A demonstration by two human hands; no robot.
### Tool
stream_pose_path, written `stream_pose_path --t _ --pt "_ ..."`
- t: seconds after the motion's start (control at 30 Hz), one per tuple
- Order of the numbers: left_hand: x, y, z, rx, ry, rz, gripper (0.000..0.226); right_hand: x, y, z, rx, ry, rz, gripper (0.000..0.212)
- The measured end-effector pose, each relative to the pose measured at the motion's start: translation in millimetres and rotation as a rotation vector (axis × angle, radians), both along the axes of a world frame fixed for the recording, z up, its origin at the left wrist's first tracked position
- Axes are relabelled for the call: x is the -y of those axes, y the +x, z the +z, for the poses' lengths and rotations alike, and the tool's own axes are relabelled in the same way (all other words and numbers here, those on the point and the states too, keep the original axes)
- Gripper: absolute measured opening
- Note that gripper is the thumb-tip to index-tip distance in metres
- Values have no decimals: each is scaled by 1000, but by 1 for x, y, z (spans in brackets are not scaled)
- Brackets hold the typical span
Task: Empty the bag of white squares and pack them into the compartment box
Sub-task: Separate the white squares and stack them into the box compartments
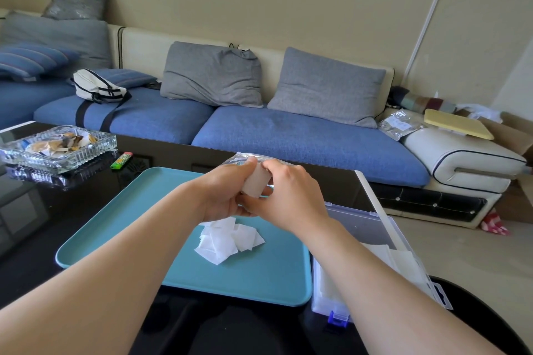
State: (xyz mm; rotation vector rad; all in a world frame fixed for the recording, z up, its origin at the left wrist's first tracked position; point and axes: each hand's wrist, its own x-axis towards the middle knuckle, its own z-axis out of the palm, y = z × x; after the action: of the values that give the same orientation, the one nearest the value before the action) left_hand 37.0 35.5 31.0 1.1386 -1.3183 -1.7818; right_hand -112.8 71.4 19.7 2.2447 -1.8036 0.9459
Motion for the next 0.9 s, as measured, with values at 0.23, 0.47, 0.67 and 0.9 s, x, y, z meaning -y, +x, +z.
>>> stream_pose_path --t 0.23,0.47,0.67,0.9 --pt "-1 -1 -1 -59 15 11 42 8 -2 -2 242 105 176 23" --pt "-13 -19 -3 46 -119 -47 44 -4 -19 4 432 138 99 20" --pt "-38 -47 -3 109 -205 -120 52 -25 -49 15 622 249 61 16" --pt "-63 -88 -25 599 -743 -128 22 -67 -105 31 474 476 -203 25"
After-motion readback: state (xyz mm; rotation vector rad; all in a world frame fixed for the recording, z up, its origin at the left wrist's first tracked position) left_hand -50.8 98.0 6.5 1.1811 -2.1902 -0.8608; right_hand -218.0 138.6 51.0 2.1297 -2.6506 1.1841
